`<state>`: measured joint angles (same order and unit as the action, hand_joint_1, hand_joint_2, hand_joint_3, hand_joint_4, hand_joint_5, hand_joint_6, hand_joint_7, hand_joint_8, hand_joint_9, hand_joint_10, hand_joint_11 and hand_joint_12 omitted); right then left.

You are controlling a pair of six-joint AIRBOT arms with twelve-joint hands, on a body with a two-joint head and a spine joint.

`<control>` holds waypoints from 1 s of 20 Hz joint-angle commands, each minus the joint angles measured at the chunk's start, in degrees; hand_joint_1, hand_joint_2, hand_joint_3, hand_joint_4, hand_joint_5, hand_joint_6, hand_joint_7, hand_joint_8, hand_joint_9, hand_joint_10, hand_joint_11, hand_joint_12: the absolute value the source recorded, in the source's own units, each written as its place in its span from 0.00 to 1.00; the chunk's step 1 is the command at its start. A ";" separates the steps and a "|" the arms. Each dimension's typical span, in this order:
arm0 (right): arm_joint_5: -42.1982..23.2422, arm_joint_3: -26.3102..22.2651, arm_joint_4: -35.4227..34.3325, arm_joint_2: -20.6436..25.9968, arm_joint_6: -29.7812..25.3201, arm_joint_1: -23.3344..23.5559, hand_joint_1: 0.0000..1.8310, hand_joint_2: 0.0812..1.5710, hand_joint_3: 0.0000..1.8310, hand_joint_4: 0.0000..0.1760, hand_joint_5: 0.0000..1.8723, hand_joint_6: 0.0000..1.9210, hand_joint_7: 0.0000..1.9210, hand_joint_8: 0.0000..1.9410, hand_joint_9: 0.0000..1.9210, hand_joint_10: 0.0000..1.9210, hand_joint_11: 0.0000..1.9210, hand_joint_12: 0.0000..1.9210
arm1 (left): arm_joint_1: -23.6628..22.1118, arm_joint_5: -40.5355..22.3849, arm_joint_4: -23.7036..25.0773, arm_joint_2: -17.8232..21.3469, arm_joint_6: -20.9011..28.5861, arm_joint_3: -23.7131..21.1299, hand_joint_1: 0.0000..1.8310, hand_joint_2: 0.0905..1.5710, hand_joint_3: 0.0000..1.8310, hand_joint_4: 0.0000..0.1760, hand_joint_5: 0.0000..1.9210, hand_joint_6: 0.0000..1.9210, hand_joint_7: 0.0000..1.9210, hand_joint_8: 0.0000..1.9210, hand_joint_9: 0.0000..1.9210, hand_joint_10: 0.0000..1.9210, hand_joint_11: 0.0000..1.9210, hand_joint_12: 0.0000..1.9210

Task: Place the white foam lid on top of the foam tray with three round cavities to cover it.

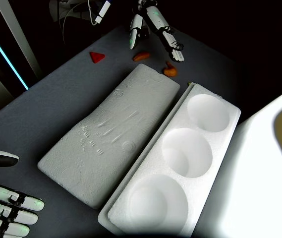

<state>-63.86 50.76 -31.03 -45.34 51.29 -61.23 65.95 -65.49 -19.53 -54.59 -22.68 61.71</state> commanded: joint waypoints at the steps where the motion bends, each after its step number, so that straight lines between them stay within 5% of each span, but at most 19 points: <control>1: -5.19 0.52 -0.15 0.24 -0.12 0.63 0.29 0.69 0.00 0.00 0.00 0.00 0.00 0.00 0.00 0.00 0.00 0.16 | -0.44 -6.14 -0.04 -0.14 0.31 0.41 0.20 0.59 0.00 0.00 0.00 0.00 0.00 0.00 0.00 0.00 0.00 0.00; 3: -4.30 0.83 0.05 -0.12 -0.11 1.08 0.28 0.69 0.00 0.00 0.00 0.00 0.00 0.00 0.00 0.00 0.00 0.28 | -0.96 -4.94 1.14 0.01 0.16 0.28 0.18 0.58 0.00 0.00 0.00 0.00 0.00 0.00 0.00 0.00 0.00 0.00; 5: -3.77 0.92 0.25 -0.19 -0.11 1.44 0.28 0.69 0.00 0.00 0.00 0.00 0.00 0.00 0.00 0.00 0.00 0.11 | -2.00 -2.91 2.60 1.01 -1.74 -0.34 0.19 0.58 0.00 0.09 0.00 0.00 0.00 0.00 0.00 0.00 0.00 0.00; 7: -3.35 1.11 0.29 -0.31 -0.10 1.69 0.28 0.69 0.00 0.00 0.00 0.00 0.00 0.00 0.00 0.00 0.00 0.01 | -3.07 -0.85 3.62 1.88 -3.95 -0.76 0.20 0.58 0.00 0.04 0.00 0.00 0.00 0.00 0.00 0.00 0.00 0.00; 20: 0.38 3.84 0.62 -3.24 -0.06 5.07 0.28 0.68 0.00 0.00 0.00 0.00 0.00 0.00 0.00 0.00 0.00 0.00 | -5.64 7.40 5.54 -0.21 -6.02 1.71 0.22 0.60 0.00 0.00 0.01 0.00 0.00 0.00 0.00 0.00 0.00 0.00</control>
<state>-57.49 54.41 -30.52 -49.12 51.31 -56.53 60.75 -51.79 -13.41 -54.89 -28.82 63.22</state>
